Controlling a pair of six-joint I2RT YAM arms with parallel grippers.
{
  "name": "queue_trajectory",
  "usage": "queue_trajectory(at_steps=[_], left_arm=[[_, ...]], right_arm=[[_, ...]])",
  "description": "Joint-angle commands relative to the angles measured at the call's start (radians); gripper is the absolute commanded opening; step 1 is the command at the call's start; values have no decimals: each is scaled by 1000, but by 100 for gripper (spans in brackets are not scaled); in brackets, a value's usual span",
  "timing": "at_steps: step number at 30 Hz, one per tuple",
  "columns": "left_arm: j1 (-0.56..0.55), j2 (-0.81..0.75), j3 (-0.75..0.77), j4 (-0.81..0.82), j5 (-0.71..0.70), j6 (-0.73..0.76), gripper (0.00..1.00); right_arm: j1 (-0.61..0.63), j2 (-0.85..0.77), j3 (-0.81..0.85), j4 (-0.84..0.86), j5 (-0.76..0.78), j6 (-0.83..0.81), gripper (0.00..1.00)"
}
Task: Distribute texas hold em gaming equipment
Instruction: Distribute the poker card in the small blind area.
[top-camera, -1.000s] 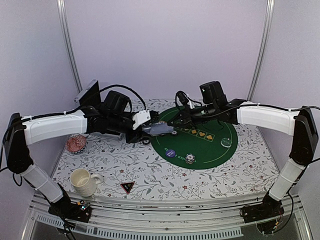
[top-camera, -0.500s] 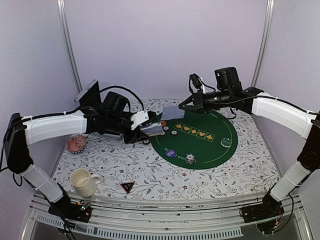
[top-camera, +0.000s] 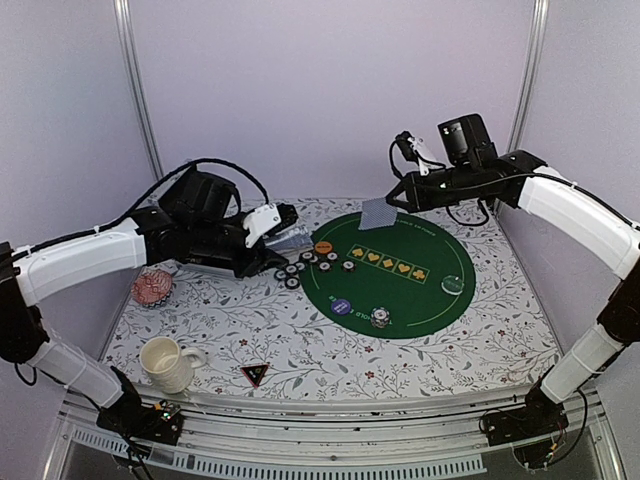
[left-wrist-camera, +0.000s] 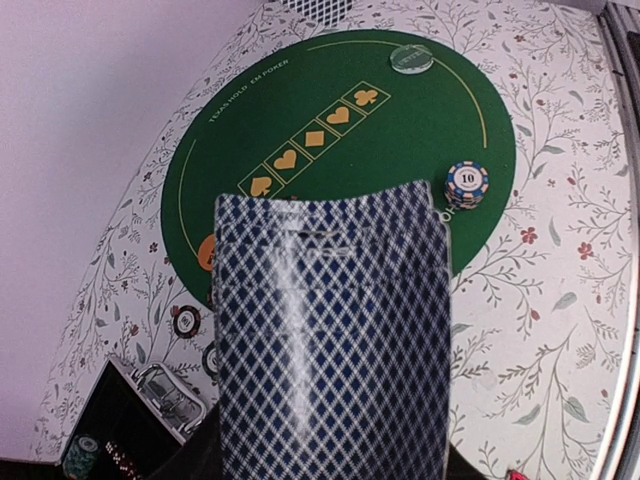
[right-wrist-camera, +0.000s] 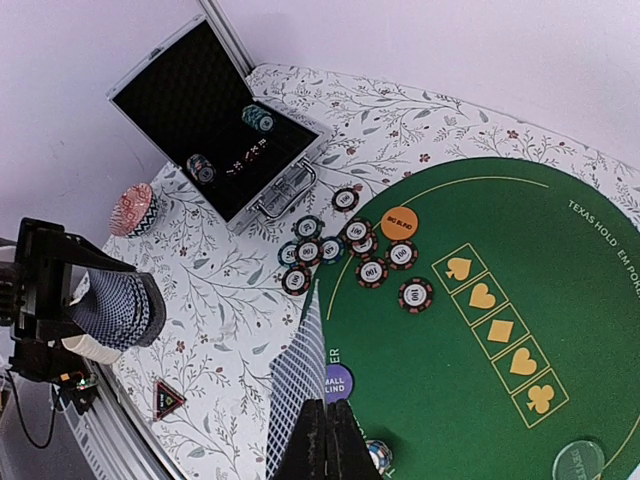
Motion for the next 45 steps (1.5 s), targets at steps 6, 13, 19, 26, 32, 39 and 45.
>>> queue_trajectory(at_steps=[6,13,19,26,32,39,45], left_arm=[[8,-39,-17,25,-19,-47,44],[3,-79,-60,55,-55,-94,45],[2,-130,-136,106,-115,-110,46],[2,-129,-161,134,-67,-115,44],[1,-156,-185,151,-70,-105,45],[3,-148,-185,151,-69,-97,45],[3,-148,-189,150,-52,-94,45]], right_arm=[[-2,7,34,-87,-41,-66,2],[-3,-16,-49,-53,-32,-16,2],[-13,-6,-59,-25,-86,10,2],[-147,20,-235,112,-309,49,2],[-244,58,-407,205,-392,82,2],[-323,-9,-678,356,-363,232,2],[-324,-41,-837,453,-336,336,4]])
